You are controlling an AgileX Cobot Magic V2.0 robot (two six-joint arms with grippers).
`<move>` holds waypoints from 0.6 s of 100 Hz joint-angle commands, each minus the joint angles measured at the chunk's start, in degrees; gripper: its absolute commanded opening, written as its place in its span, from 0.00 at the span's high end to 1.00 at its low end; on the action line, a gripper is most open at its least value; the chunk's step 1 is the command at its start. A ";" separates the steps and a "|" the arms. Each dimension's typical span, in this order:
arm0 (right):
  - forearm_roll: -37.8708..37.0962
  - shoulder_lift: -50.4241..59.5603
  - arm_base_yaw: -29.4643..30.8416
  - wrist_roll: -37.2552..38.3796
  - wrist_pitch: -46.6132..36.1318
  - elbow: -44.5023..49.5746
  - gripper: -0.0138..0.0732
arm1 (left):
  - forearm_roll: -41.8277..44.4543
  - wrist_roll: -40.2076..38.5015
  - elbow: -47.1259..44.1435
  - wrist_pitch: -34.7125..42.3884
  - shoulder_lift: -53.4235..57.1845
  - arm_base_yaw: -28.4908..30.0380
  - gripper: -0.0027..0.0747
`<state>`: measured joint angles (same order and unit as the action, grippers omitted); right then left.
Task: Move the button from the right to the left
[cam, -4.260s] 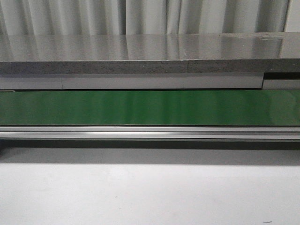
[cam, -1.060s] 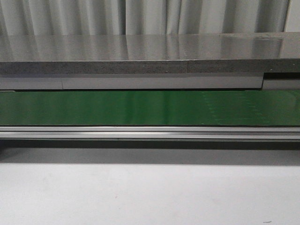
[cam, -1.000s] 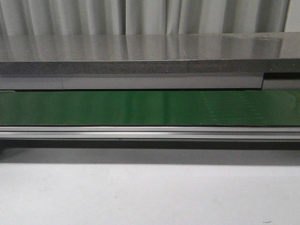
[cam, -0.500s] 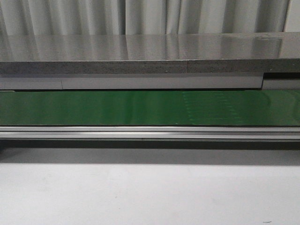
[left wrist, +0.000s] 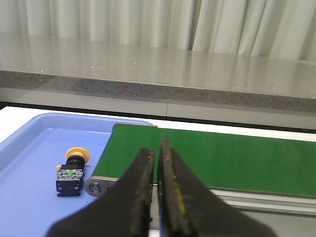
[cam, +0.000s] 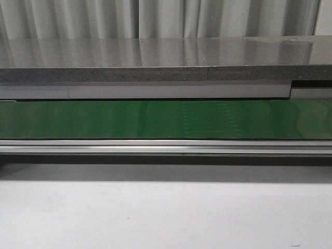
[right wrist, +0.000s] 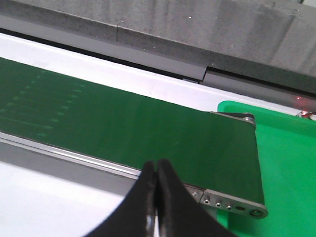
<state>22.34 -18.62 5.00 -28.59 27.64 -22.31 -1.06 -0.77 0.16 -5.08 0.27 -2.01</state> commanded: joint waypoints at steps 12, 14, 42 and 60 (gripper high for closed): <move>1.11 -0.33 -0.04 -0.36 -4.07 -1.51 0.92 | -0.43 -0.74 -2.33 4.56 2.14 -0.46 0.96; 1.11 -0.33 -0.04 -0.36 -4.07 -1.51 0.92 | -0.43 -0.74 -2.33 4.56 2.14 -0.46 0.96; -0.95 -0.33 -0.04 -0.30 -5.00 -1.51 0.92 | -0.43 -0.74 -2.33 4.56 2.14 -0.46 0.96; -6.55 0.93 -0.68 4.94 -5.19 -1.39 0.92 | -0.43 -0.74 -2.33 4.56 2.14 -0.46 0.96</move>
<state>18.97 -18.08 4.89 -27.23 27.29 -22.31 -1.06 -0.77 0.16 -5.08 0.27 -2.01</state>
